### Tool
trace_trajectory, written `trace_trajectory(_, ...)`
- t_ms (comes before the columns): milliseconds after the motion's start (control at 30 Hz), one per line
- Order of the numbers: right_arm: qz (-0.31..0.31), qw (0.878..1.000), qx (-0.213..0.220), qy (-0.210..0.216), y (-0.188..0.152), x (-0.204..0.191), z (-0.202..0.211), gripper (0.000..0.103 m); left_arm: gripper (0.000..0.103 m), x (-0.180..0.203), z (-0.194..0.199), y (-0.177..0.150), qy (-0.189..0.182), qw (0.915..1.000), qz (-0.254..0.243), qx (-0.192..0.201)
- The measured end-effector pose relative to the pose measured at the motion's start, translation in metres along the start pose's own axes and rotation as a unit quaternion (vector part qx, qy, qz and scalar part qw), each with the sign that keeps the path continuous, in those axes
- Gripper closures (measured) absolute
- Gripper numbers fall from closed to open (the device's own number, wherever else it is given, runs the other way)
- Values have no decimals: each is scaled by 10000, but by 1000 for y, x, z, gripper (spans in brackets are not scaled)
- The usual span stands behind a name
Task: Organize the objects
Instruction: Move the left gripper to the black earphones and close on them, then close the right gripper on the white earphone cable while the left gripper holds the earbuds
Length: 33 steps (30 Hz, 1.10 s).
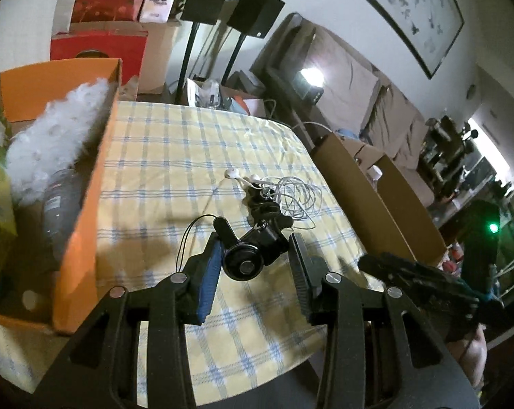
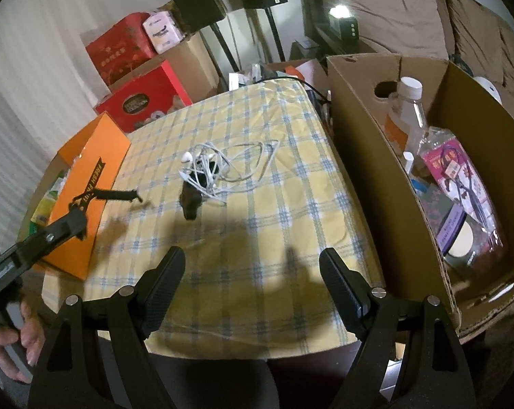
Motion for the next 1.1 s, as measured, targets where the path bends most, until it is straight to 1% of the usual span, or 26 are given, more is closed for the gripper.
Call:
trace_trajectory(267, 273, 9996, 62, 10, 22, -17, -13, 19, 67, -6, 6, -3, 10, 9999, 108, -29)
trace_trajectory(433, 459, 9989, 76, -37, 40, -29, -38, 19, 67, -5, 6, -4, 4, 10000, 97, -19)
trace_trajectory(667, 442, 9987, -239, 61, 56, -34, -83, 19, 67, -7, 6, -4, -5, 9999, 123, -31)
trace_trajectory(700, 437, 9987, -261, 87, 57, -35, -86, 21, 67, -8, 5, -5, -10, 9999, 137, -33)
trace_trajectory(733, 432, 9986, -297, 101, 57, -35, -90, 24, 67, -9, 5, -5, -13, 9999, 146, -38)
trace_trajectory(767, 462, 9983, -339, 106, 58, -37, -94, 37, 67, -10, 4, -5, -13, 9999, 153, -50)
trace_trajectory(800, 483, 9981, -356, 103, 58, -38, -95, 58, 67, -11, 3, -5, -14, 9999, 159, -59)
trace_trajectory(833, 494, 9980, -376, 94, 58, -38, -97, 68, 67, -11, 3, -5, -17, 9998, 165, -60)
trace_trajectory(867, 490, 9979, -410, 96, 58, -39, -99, 75, 67, -11, 3, -5, -15, 9998, 163, -64)
trace_trajectory(933, 449, 9980, -419, 126, 59, -38, -99, 78, 67, -11, 3, -5, -20, 9999, 158, -57)
trace_trajectory(1000, 395, 9981, -413, 234, 60, -38, -96, 87, 67, -12, 2, -4, -20, 9999, 154, -55)
trace_trajectory(1100, 394, 9986, -184, 287, 64, -41, -84, 91, 67, -12, 2, -4, -33, 9999, 161, -37)
Point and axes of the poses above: each gripper's, at about its wrist camera, not at the fingertips, and z roughly against the way its jaws point, x to its right, y to its top, the point moved 3 cm from there along -z, roughly the way its jaws point, and after that the axes turned 9 degrees about -z, right-handed, at the moved point
